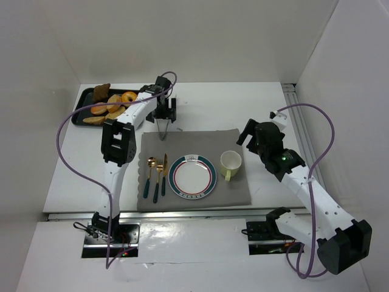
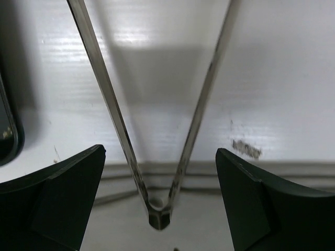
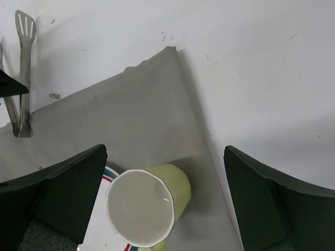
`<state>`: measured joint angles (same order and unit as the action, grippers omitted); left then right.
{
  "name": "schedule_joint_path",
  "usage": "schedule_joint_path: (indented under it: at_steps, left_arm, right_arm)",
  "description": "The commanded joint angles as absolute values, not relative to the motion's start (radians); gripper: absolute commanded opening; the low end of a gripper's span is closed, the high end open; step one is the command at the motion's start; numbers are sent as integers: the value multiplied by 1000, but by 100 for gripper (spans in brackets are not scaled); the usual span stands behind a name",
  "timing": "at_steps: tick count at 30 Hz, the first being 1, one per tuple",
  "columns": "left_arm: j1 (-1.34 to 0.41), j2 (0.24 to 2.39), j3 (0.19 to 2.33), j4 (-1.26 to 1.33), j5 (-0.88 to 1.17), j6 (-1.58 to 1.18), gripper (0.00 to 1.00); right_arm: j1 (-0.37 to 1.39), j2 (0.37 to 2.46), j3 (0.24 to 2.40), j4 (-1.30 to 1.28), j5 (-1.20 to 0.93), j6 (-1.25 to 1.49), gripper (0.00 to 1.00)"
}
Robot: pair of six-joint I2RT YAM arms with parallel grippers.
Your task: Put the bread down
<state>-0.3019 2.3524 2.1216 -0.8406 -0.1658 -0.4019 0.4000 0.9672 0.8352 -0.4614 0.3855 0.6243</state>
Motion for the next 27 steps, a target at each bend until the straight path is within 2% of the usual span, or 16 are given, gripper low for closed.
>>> schedule_joint_path:
  at_steps: [1, 13, 14, 15, 17, 19, 21, 27]
  left_arm:
    - [-281, 2425, 2209, -888, -158, -431, 100]
    - [-272, 2563, 2373, -868, -137, -422, 100]
    - [-272, 2563, 2373, -868, -137, -413, 98]
    - [-272, 2563, 2373, -868, -137, -413, 83]
    - [-272, 2543, 2359, -868, -137, -413, 66]
    - [-272, 2502, 2350, -868, -137, -413, 40]
    - [-272, 2467, 2350, -868, -137, -403, 31]
    - [-244, 2256, 2361, -891, -143, -385, 27]
  right_arm:
    - [408, 966, 838, -439, 411, 634, 100]
    - [408, 985, 828, -449, 429, 624, 100]
    - [408, 985, 828, -449, 430, 624, 100]
    - [408, 985, 828, -449, 430, 624, 100]
    - [408, 985, 828, -449, 430, 624, 100]
    - [408, 985, 828, -449, 430, 624, 100]
    - [408, 985, 828, -449, 430, 624, 100]
    - [408, 962, 838, -440, 448, 624, 100]
